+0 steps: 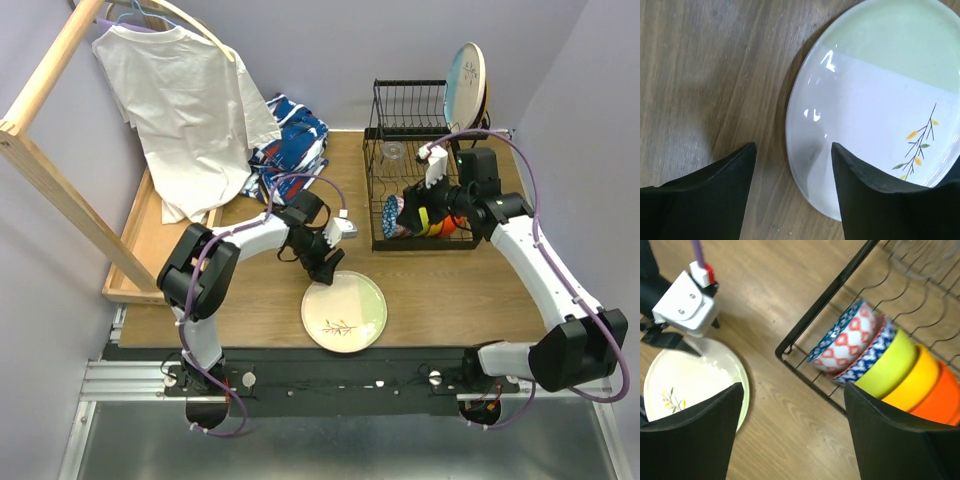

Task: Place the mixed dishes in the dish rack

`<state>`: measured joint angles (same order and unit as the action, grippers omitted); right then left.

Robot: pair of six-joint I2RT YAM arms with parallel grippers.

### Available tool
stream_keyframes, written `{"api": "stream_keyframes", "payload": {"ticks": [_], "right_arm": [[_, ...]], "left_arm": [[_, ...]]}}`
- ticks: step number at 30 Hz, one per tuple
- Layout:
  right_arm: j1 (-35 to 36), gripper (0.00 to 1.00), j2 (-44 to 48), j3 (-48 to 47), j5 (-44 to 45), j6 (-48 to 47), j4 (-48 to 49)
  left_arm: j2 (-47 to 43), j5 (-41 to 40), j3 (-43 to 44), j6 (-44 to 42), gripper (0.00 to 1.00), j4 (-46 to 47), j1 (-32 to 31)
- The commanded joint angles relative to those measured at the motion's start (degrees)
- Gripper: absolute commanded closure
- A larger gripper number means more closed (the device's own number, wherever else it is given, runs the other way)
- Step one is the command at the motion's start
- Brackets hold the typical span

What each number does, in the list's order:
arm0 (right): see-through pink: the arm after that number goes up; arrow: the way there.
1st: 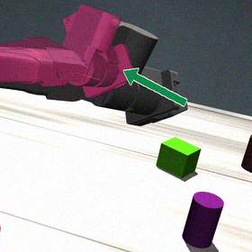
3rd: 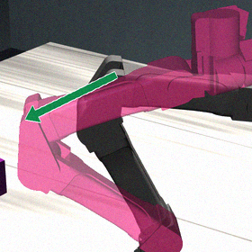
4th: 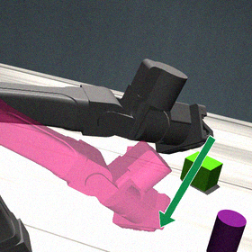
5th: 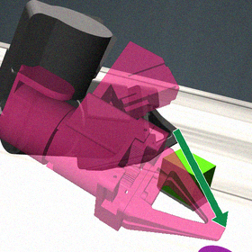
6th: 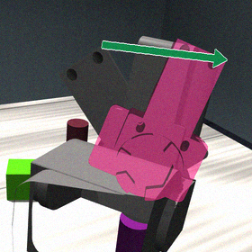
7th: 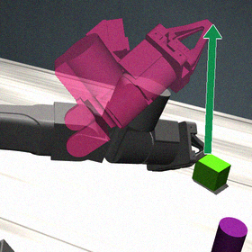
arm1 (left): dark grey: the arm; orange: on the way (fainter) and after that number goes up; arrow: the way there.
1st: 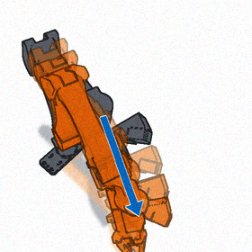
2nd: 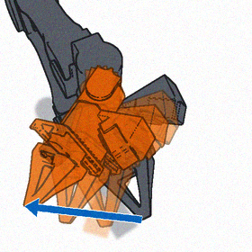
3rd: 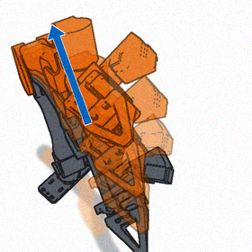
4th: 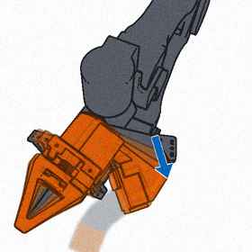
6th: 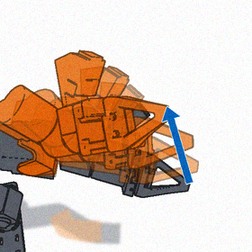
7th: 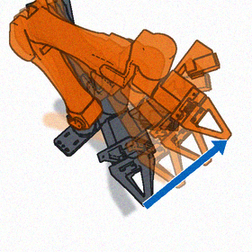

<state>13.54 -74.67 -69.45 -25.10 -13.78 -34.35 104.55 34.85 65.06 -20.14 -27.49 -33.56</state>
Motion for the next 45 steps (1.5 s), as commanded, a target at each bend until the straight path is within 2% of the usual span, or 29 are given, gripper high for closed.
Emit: {"api": "stream_keyframes", "payload": {"ticks": [1, 2, 3, 5, 6, 7, 11, 15, 21, 26, 37, 39, 40, 42, 45], "right_arm": [[0.0, 0.16, -0.6, 2.8, -4.9, 0.2, 0.8], [0.0, 0.17, -0.9, 3.4, -5.4, -0.1, 1.0], [0.1, 0.18, -1.1, 3.7, -5.8, -0.2, 2.0], [0.0, 0.18, -1.3, 4.9, -6.2, -0.5, 3.1], [0.1, 0.18, -1.4, 5.3, -7.1, -1.3, 4.1], [0.1, 0.18, -1.6, 5.6, -7.6, -1.9, 4.5], [0.1, 0.18, -3.4, 6.8, -12.8, -5.8, 5.1], [0.1, 0.16, -8.3, 6.1, -23.0, -12.6, 3.7], [0.3, 0.14, -17.5, -0.2, -32.7, -24.0, -2.4], [4.3, 0.13, -26.5, -6.0, -35.9, -33.5, -11.0], [9.0, 0.13, -33.3, -10.8, -38.1, -37.5, -16.2], [9.5, 0.18, -34.2, -11.3, -37.9, -37.6, -16.3], [9.7, 0.27, -34.7, -12.0, -37.9, -37.5, -16.5], [9.8, 0.39, -35.6, -12.8, -38.1, -38.0, -17.3], [9.8, 0.66, -36.2, -14.2, -38.1, -38.4, -18.6]], "left_arm": [[6.1, -2.9, 3.2, -2.4, 0.42, -6.0, -2.8], [6.7, -2.8, 4.2, -2.4, 0.48, -6.8, -3.0], [7.2, -2.9, 4.5, -2.4, 0.58, -7.1, -3.1], [8.0, -3.8, 5.3, -2.4, 0.74, -7.7, -3.1], [8.2, -4.1, 5.4, -2.7, 0.96, -7.9, -3.1], [8.2, -4.5, 5.6, -3.6, 1.0, -8.3, -3.2], [7.1, -4.6, 7.3, -4.6, 1.0, -11.4, -2.1], [2.5, -3.4, 9.2, -6.0, 1.0, -13.5, 0.2], [-5.1, 0.2, 13.3, -8.9, 1.0, -17.9, 0.3], [-10.8, 1.4, 14.4, -7.1, 1.0, -17.7, 0.4], [-13.4, 1.9, 18.9, -5.3, 1.0, -17.6, 0.4], [-13.7, 2.1, 19.5, -4.9, 1.0, -17.6, 0.4], [-13.8, 2.2, 19.9, -4.6, 1.0, -17.3, 0.4], [-14.1, 2.1, 20.3, -4.5, 1.0, -17.3, 0.4], [-14.6, 0.8, 20.2, -4.2, 1.0, -16.8, 0.4]]}}
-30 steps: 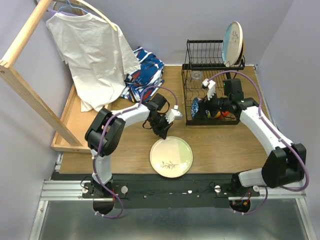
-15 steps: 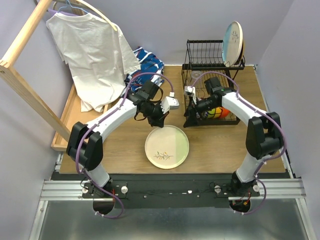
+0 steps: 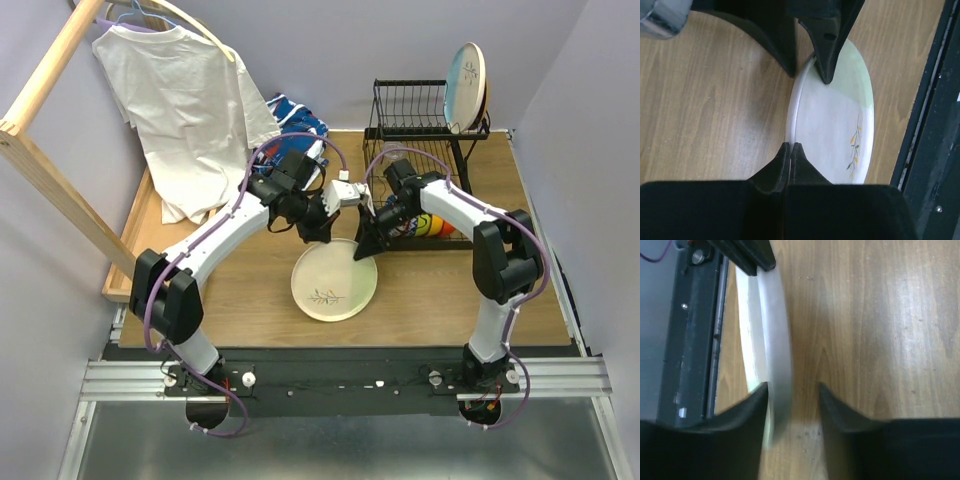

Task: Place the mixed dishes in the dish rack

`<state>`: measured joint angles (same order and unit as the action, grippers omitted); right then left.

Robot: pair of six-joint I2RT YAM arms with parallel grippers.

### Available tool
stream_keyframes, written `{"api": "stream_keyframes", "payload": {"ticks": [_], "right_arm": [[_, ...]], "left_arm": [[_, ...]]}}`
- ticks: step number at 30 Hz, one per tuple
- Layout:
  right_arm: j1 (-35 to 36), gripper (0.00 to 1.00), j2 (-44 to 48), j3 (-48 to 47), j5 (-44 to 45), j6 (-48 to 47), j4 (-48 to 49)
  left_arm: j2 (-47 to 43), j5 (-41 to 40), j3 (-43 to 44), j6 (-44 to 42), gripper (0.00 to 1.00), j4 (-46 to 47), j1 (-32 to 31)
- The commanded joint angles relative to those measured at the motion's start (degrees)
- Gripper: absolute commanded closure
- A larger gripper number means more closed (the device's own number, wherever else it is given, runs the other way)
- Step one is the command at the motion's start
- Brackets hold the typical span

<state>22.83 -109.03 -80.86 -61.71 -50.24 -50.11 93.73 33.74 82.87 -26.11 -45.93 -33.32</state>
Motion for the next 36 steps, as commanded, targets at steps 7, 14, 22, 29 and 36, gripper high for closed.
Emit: {"api": "stream_keyframes", "payload": {"ticks": [7, 14, 22, 29, 36], "right_arm": [[0.4, 1.0, -3.7, -8.3, 1.1, -3.6, -9.6], [-1.2, 0.99, 1.2, -14.1, 5.4, 8.3, -6.0], [-2.3, 1.0, 15.1, -17.5, 11.6, 28.1, 11.7], [-2.1, 1.0, 26.7, -16.3, 43.0, 43.4, 34.9], [-2.3, 1.0, 25.1, -22.1, 67.3, 41.4, 47.1]], "left_arm": [[-5.5, -14.9, 1.8, 8.0, 0.52, 8.6, 0.6], [-14.7, -17.9, 6.4, 10.5, 0.01, 21.5, 4.1], [-16.0, -44.5, 5.7, 15.4, 0.06, 32.0, 4.5], [-15.7, -49.5, -0.6, 20.0, 0.03, 37.7, 4.7], [-15.1, -45.9, -3.2, 31.5, 0.01, 37.1, 4.8]]}}
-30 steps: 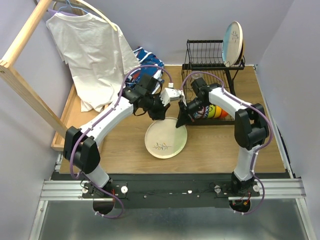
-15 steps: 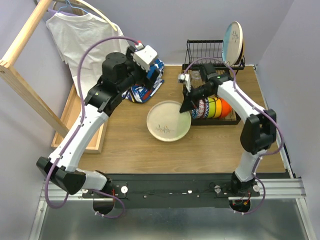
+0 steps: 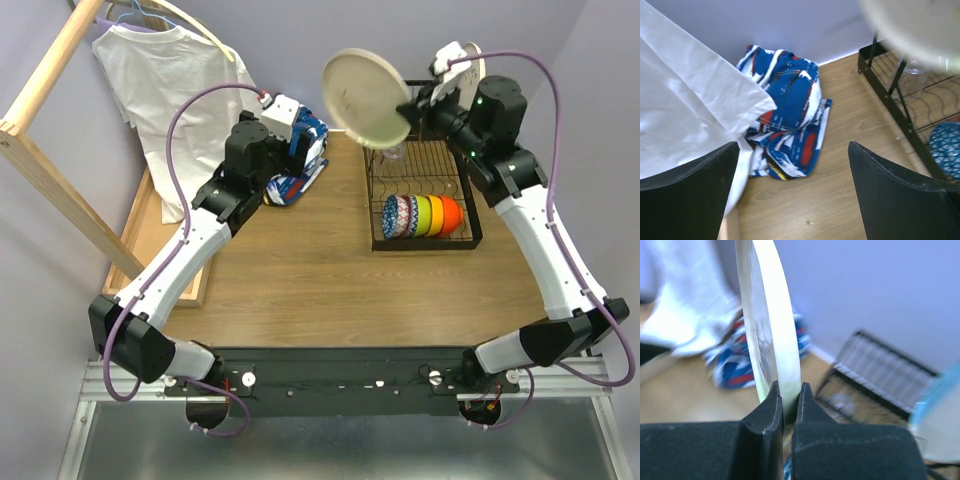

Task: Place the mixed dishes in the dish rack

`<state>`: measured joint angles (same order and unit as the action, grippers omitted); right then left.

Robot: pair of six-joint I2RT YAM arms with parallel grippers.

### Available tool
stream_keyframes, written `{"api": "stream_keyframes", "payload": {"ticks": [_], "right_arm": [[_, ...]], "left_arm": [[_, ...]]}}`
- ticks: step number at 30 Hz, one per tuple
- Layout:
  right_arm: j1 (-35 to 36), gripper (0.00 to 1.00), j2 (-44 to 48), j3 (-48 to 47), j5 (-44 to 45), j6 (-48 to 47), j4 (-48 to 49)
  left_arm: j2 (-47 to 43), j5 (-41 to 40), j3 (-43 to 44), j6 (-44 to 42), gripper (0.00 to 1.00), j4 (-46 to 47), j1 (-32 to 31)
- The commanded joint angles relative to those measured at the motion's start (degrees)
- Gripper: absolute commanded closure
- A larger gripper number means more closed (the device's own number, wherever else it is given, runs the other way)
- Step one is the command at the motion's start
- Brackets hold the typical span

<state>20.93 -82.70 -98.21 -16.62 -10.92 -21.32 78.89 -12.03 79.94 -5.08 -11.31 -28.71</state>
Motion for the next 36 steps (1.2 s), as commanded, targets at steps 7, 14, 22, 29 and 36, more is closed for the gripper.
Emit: {"api": "stream_keyframes", "payload": {"ticks": [7, 14, 22, 29, 36], "right_arm": [[-0.4, 0.99, -9.7, -11.5, 43.3, -5.2, 19.5], [-0.4, 0.99, -16.8, -19.1, 56.5, -7.5, 18.9], [-1.5, 1.0, -20.3, -22.3, 57.2, -10.1, 14.6], [-3.2, 1.0, -22.6, -24.2, 56.9, -10.0, 11.6], [-5.4, 1.0, -24.4, -25.8, 55.2, -7.5, 6.6]], "left_arm": [[-0.9, 6.2, -4.1, 17.7, 0.01, 2.2, 0.1], [-1.5, 6.3, -5.5, 17.3, 0.01, 2.8, 0.1], [-2.1, 6.7, -6.9, 17.0, 0.01, 3.3, 0.1], [-2.2, 7.7, -8.0, 17.7, 0.01, 3.8, 0.1], [-1.8, 8.1, -8.1, 17.7, 0.01, 3.9, 0.1]]}}
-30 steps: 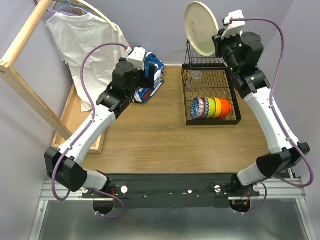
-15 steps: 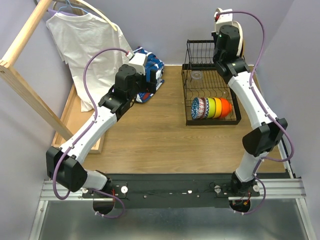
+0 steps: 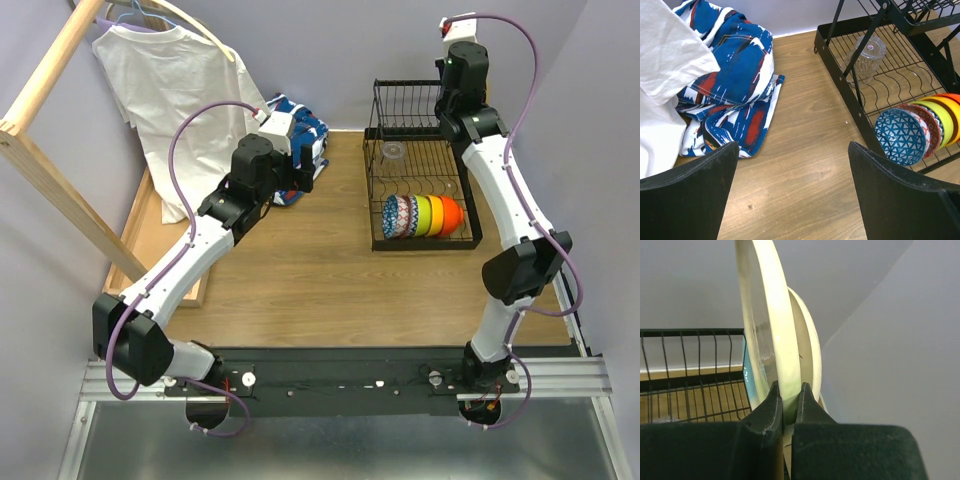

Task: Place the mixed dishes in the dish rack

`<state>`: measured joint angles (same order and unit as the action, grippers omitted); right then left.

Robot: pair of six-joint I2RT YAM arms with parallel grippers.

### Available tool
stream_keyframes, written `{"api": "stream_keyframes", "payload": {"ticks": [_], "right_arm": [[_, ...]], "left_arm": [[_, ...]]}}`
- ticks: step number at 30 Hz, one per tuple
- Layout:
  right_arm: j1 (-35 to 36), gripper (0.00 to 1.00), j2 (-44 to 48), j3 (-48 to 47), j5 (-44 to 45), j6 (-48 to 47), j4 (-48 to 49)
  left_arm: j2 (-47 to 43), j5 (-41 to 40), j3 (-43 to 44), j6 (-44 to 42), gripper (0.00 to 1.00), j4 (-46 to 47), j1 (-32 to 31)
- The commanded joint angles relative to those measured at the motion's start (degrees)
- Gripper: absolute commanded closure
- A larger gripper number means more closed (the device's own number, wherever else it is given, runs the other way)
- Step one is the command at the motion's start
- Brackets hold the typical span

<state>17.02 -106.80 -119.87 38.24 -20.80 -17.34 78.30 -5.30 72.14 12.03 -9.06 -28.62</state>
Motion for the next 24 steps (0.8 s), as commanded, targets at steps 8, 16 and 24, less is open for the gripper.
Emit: {"api": "stream_keyframes", "payload": {"ticks": [8, 16, 24], "right_arm": [[-2.3, 0.99, -0.1, -2.6, -1.6, 5.1, 0.4], [-2.3, 1.0, -0.5, -2.4, -1.2, 6.6, -1.6], [-2.3, 1.0, -4.1, -6.1, -0.5, 11.8, -8.9]], "left_arm": [[-0.6, 1.5, -0.2, 0.5, 0.01, 1.7, 0.1], [0.4, 2.2, 0.3, 1.1, 0.01, 2.1, 0.1], [0.6, 2.3, 0.1, 0.9, 0.01, 2.0, 0.1]]}}
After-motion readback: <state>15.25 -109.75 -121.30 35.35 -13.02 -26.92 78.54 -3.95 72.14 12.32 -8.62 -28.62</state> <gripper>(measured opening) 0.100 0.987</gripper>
